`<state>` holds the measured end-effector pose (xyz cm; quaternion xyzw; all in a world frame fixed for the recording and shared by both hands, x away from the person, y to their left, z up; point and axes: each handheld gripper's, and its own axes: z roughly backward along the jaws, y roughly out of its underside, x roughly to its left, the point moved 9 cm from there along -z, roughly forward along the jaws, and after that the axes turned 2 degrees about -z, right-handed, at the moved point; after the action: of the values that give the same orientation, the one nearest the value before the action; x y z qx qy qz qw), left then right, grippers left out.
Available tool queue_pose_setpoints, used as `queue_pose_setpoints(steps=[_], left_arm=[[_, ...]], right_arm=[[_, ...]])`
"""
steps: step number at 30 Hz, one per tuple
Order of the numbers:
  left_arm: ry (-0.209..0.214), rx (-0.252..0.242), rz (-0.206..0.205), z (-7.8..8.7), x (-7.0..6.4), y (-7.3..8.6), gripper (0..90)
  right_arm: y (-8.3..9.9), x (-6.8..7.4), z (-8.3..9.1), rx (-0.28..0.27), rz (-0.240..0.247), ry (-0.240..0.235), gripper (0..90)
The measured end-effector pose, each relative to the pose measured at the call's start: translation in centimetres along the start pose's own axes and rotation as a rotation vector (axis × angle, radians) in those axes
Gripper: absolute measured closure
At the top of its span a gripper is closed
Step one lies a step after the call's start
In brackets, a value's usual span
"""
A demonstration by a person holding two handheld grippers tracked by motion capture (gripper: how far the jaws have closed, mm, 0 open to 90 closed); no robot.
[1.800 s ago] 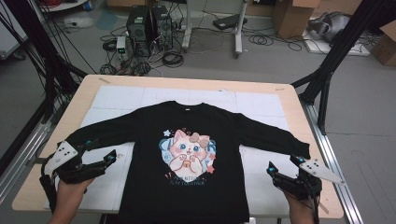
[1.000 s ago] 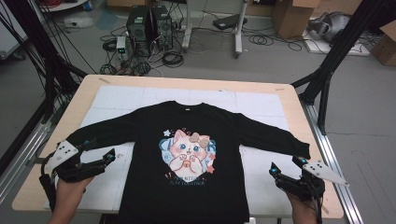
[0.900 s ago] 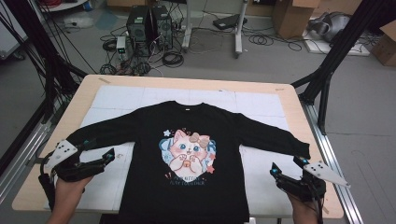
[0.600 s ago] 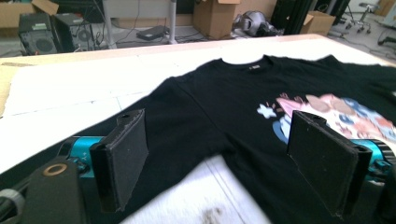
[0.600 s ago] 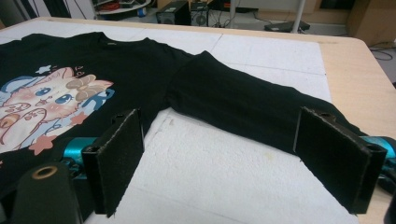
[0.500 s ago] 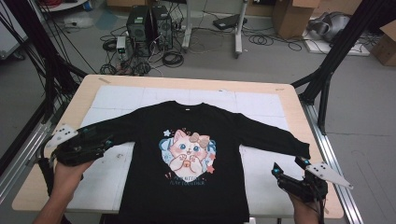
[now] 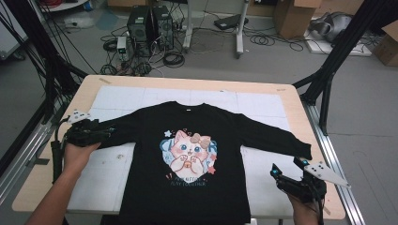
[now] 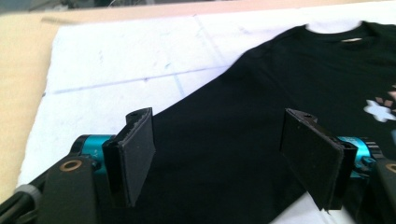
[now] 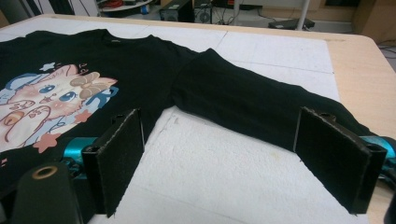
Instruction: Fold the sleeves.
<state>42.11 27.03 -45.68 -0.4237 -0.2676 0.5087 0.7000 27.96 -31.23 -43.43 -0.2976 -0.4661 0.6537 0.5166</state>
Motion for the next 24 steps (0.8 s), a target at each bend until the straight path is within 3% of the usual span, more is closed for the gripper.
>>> queue_pose_setpoints(steps=[1,5,12,16,18,20,23,24], left_arm=[[-0.013,0.032,-0.001,-0.5,0.3,0.5,27.5],[-0.035,0.075,-0.018,-1.4,0.6,1.4,29.9],[-0.069,0.15,-0.008,-2.7,0.8,2.8,29.9],[-0.063,0.173,-0.001,-3.3,0.5,3.6,30.9],[-0.084,0.169,-0.028,-3.4,0.2,3.7,30.5],[-0.089,0.17,-0.027,-3.4,0.2,3.7,31.6],[-0.077,0.159,-0.038,-3.3,-0.1,3.6,47.1],[-0.059,0.149,-0.043,-3.3,-0.4,3.6,47.1]], right_arm=[[0.0,0.0,0.0,0.003,-0.004,0.0,14.7],[0.0,-0.1,0.1,0.001,-0.004,0.005,14.7],[0.1,-0.1,0.3,0.0,-0.012,0.009,14.7],[0.1,-0.2,0.4,-0.004,-0.014,0.009,14.7],[0.0,-0.2,0.6,-0.011,-0.018,0.01,14.7],[-0.2,-0.2,0.7,-0.016,-0.016,0.009,14.6],[-0.2,-0.1,0.6,-0.014,-0.015,0.008,14.7],[-0.2,-0.1,0.6,-0.014,-0.015,0.008,14.7]])
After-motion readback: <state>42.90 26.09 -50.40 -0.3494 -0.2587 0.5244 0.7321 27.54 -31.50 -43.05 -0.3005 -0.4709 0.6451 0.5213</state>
